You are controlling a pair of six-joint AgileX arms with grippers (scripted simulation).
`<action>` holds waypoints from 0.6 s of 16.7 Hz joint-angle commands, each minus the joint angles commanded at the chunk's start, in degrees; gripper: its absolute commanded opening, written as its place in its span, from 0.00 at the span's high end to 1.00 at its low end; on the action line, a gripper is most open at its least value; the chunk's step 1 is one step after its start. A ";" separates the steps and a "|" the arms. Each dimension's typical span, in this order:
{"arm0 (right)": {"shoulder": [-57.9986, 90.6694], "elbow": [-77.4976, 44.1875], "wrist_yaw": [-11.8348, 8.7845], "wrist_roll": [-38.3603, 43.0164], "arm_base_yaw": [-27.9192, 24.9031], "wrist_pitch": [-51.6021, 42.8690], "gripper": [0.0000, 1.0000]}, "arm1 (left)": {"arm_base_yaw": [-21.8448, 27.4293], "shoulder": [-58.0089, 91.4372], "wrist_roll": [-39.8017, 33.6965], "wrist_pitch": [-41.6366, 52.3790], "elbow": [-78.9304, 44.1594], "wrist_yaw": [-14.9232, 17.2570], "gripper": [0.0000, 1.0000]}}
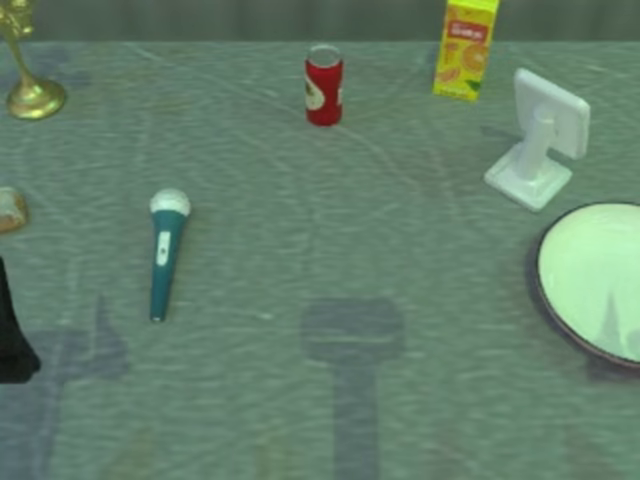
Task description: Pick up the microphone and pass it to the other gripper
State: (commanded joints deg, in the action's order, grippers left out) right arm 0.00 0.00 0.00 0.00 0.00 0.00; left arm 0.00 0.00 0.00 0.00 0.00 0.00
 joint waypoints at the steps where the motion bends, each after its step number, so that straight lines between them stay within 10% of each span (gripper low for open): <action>1: 0.00 0.00 0.00 0.00 0.00 0.00 0.00 | 0.00 0.00 0.00 0.00 0.00 0.00 0.00; 10: 0.00 0.00 0.00 0.00 0.00 0.00 0.00 | 3.99 21.47 -3.65 11.76 -17.45 -0.28 0.00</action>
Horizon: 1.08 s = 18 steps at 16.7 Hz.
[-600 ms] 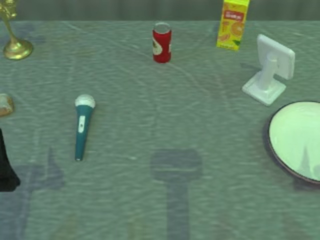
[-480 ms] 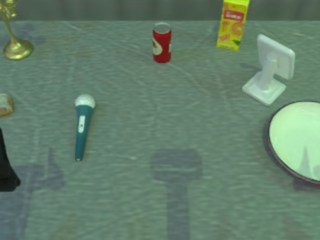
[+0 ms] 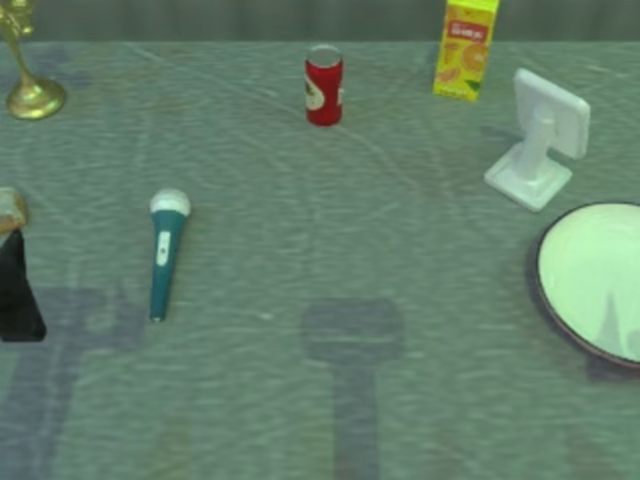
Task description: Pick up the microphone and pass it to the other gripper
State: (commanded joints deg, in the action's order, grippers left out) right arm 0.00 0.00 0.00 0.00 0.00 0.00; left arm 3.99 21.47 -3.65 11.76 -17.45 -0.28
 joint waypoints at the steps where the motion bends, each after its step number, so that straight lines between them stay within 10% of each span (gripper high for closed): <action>1: 0.00 0.00 0.00 0.00 0.00 0.00 0.00 | 0.80 5.12 -0.74 2.58 -3.56 -0.10 0.00; 18: 0.00 0.00 0.00 0.00 0.00 0.00 0.00 | 13.19 83.39 -11.81 40.97 -56.49 -1.10 0.00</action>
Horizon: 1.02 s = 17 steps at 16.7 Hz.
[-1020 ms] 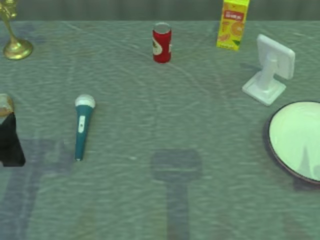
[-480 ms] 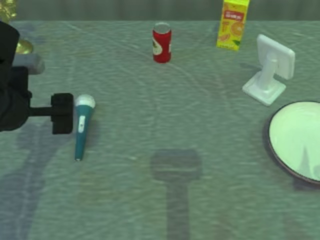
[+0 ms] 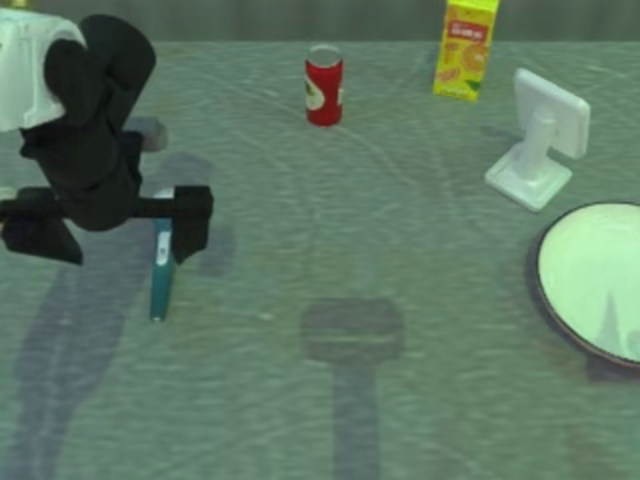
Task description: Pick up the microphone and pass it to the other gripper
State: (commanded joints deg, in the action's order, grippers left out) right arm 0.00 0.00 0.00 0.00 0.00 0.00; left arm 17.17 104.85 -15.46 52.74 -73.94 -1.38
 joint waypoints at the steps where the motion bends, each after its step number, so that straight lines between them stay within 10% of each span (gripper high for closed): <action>1: 0.00 0.00 0.00 0.00 0.00 0.00 0.00 | 0.21 1.13 -0.19 0.52 -0.99 -0.01 0.00; 17: 0.00 0.00 0.00 0.00 0.00 0.00 0.00 | -0.14 12.67 0.33 -18.13 6.20 0.11 0.00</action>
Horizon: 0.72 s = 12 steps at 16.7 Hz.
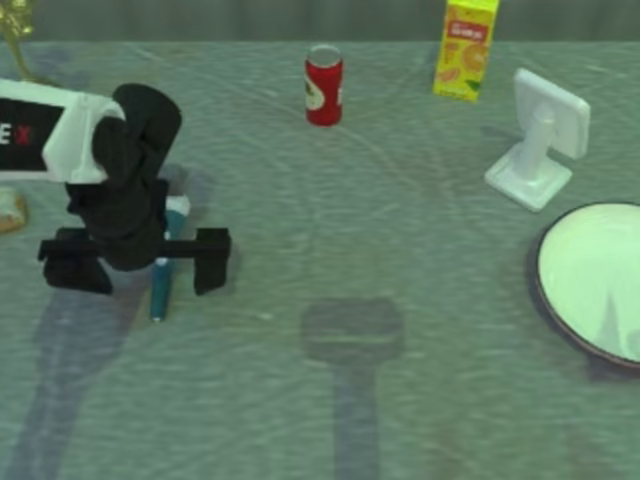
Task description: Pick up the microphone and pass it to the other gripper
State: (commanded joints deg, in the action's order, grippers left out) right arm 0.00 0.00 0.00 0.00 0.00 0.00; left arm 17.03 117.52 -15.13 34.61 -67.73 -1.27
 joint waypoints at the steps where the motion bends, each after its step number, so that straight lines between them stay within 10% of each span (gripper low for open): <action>1: 0.00 0.00 0.00 0.00 0.00 0.00 0.00 | -0.02 0.69 0.03 -0.95 0.44 0.01 0.00; 5: 0.00 0.00 0.00 0.00 0.00 0.00 0.00 | -0.02 0.93 0.03 -1.26 0.59 0.01 0.00; 12: 0.00 0.00 0.00 0.00 0.00 0.00 0.00 | -0.02 0.93 0.03 -1.26 0.59 0.01 0.53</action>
State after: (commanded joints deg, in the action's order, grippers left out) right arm 0.00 0.00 0.00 0.00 0.00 0.00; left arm 17.01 118.45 -15.10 33.34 -67.15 -1.26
